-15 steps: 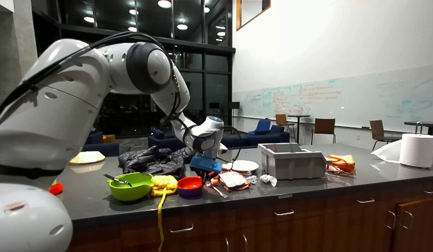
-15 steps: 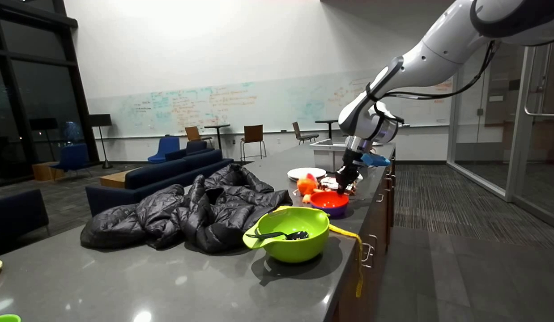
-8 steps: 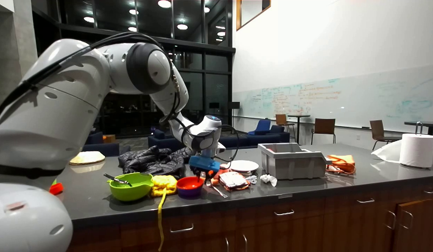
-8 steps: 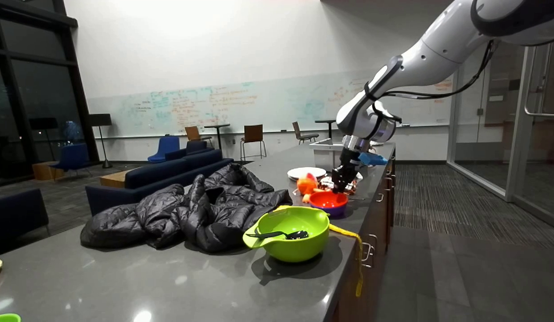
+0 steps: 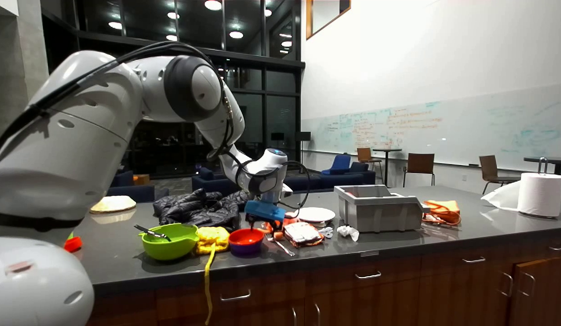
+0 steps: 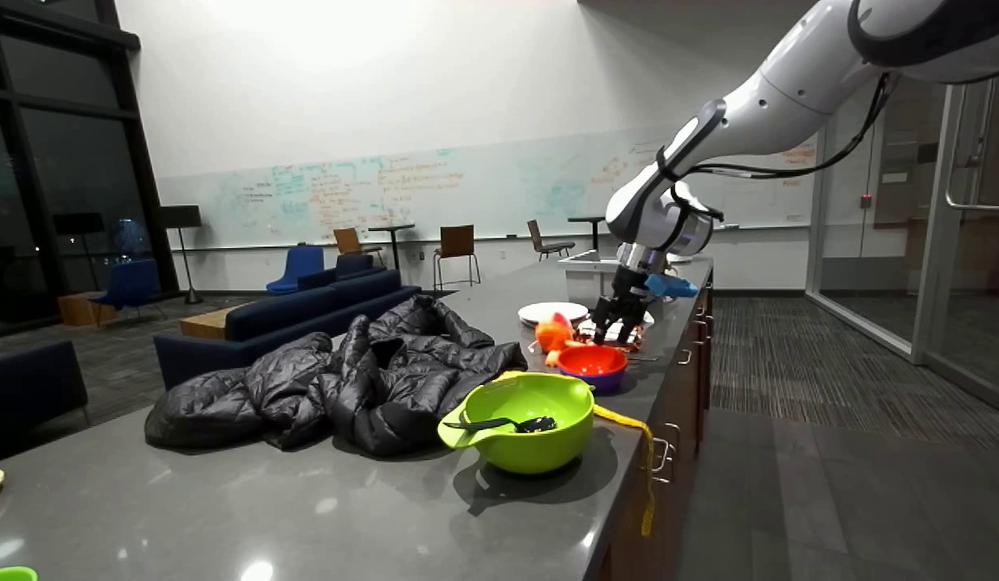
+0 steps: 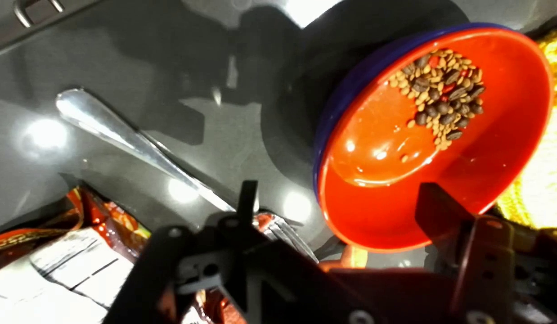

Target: Pour the contents of the orange bowl into the green bowl

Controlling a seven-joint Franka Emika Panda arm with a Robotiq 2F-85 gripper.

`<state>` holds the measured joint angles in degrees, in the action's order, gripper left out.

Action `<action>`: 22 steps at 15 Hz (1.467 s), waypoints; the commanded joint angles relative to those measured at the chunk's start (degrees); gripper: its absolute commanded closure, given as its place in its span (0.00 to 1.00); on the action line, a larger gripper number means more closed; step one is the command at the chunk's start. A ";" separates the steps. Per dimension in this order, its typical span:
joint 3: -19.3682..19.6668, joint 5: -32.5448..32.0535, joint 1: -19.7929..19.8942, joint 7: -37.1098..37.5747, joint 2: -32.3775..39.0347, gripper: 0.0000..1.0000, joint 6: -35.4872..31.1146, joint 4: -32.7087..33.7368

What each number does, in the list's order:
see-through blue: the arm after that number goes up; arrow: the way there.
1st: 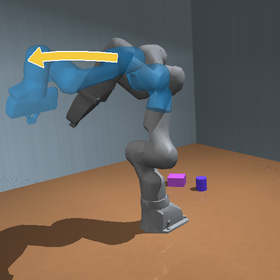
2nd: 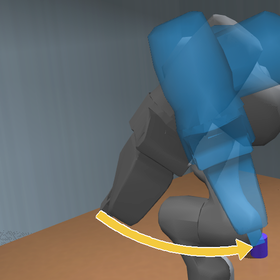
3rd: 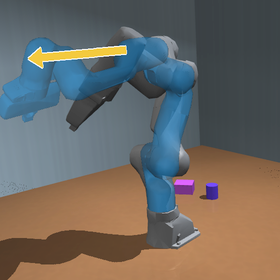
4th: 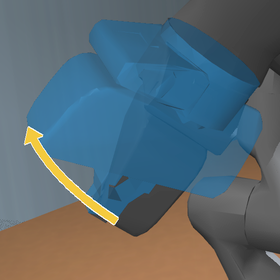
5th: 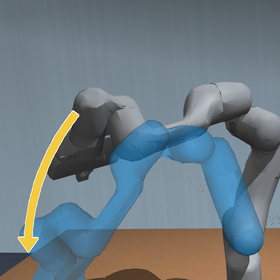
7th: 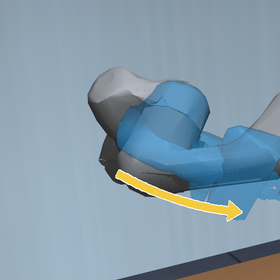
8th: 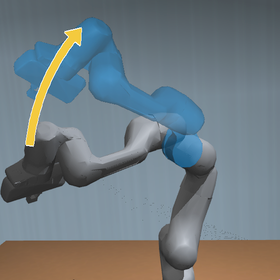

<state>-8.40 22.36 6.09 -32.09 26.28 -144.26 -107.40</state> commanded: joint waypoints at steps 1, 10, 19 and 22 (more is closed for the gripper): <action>-0.38 -1.80 0.70 1.75 1.42 0.00 1.62 1.52; -0.98 -1.58 0.99 1.50 3.61 0.39 1.80 2.22; -0.74 -2.11 0.86 1.70 3.29 1.00 1.67 2.80; -0.62 -2.65 0.65 2.08 3.18 0.98 1.81 2.78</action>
<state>-8.53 21.92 6.13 -31.85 29.75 -143.59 -105.21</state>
